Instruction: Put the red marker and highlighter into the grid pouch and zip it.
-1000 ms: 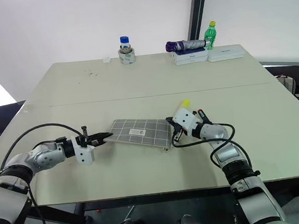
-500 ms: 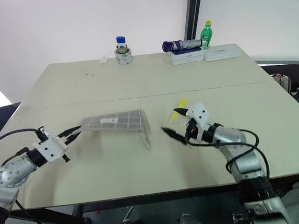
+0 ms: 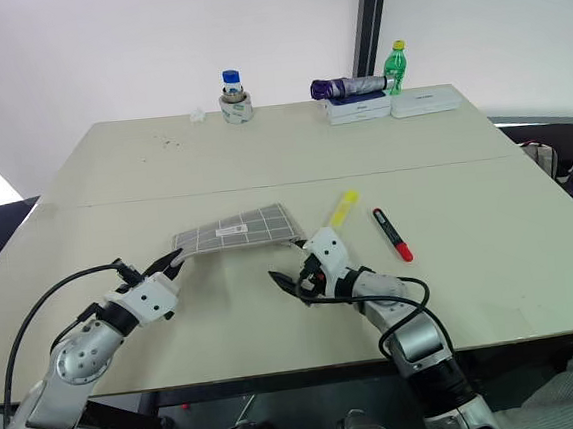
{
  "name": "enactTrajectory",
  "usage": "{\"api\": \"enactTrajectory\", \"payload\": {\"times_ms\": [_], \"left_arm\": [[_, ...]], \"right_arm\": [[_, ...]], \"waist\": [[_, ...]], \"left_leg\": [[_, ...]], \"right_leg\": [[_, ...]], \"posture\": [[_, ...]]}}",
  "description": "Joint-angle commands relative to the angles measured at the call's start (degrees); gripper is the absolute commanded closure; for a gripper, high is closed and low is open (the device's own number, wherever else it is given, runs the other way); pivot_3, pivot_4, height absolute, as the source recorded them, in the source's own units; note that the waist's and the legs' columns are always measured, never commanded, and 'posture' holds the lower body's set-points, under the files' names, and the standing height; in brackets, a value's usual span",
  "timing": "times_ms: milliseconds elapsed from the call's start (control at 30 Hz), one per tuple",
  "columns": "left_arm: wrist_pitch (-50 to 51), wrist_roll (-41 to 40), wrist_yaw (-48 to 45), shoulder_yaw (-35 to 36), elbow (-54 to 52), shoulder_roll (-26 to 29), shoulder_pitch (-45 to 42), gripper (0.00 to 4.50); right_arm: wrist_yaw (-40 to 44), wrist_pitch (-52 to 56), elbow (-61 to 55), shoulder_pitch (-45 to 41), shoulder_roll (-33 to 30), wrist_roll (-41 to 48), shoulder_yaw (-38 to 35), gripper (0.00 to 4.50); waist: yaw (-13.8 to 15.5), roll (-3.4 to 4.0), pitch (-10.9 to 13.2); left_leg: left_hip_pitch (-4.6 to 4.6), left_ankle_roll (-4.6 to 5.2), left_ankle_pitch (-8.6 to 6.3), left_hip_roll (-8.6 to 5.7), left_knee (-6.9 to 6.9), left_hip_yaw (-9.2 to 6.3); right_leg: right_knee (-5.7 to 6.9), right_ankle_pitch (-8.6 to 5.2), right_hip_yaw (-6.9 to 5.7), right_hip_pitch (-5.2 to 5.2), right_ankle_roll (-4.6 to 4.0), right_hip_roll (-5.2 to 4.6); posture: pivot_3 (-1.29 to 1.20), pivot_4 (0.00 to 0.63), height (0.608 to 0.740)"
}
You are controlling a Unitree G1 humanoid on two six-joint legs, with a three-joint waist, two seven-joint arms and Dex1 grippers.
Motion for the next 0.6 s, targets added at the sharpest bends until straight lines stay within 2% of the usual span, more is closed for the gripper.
{"api": "enactTrajectory", "payload": {"times_ms": [33, 400, 500, 600], "left_arm": [[-0.48, -0.68, 0.99, 2.62, -3.42, -0.41, -0.88, 4.50], [-1.28, -3.23, 0.00, 4.53, -3.24, -0.25, -4.32, 4.50], [-1.57, -2.48, 0.30, 4.72, -2.13, 0.07, -5.07, 4.50], [-1.76, -1.96, 0.61, 4.97, -1.43, 0.16, -5.31, 4.50]], "right_arm": [[-3.71, -2.27, 2.11, -2.13, 2.66, -1.20, -0.92, 0.11], [-4.14, -6.63, 10.23, -8.04, 6.77, 0.30, -2.77, 0.11], [-3.13, -7.37, 11.60, -8.36, 6.91, 0.14, -2.53, 0.93], [-3.02, -7.86, 11.65, -7.78, 6.41, -0.53, -2.40, 2.39]], "waist": [[-0.07, -0.01, 0.00], [-0.25, -0.01, 0.00], [-0.40, -0.01, 0.00], [-0.31, -0.01, 0.00]], "left_leg": [[0.00, 0.00, 0.00, 0.00, 0.00, 0.00], [0.01, 0.00, 0.00, 0.00, -0.02, 0.00], [0.01, -0.01, 0.01, 0.00, -0.03, 0.00], [0.01, -0.01, 0.01, 0.00, -0.03, 0.00]], "right_leg": [[0.00, 0.00, 0.00, 0.00, 0.00, 0.00], [0.01, 0.00, 0.00, 0.00, 0.00, 0.01], [0.00, 0.00, 0.00, 0.00, 0.00, 0.00], [0.00, 0.00, -0.01, 0.01, 0.00, 0.00]], "posture": [[0.00, 0.150, 0.740], [0.00, 0.150, 0.740], [0.00, 0.150, 0.740], [0.00, 0.150, 0.740]]}}
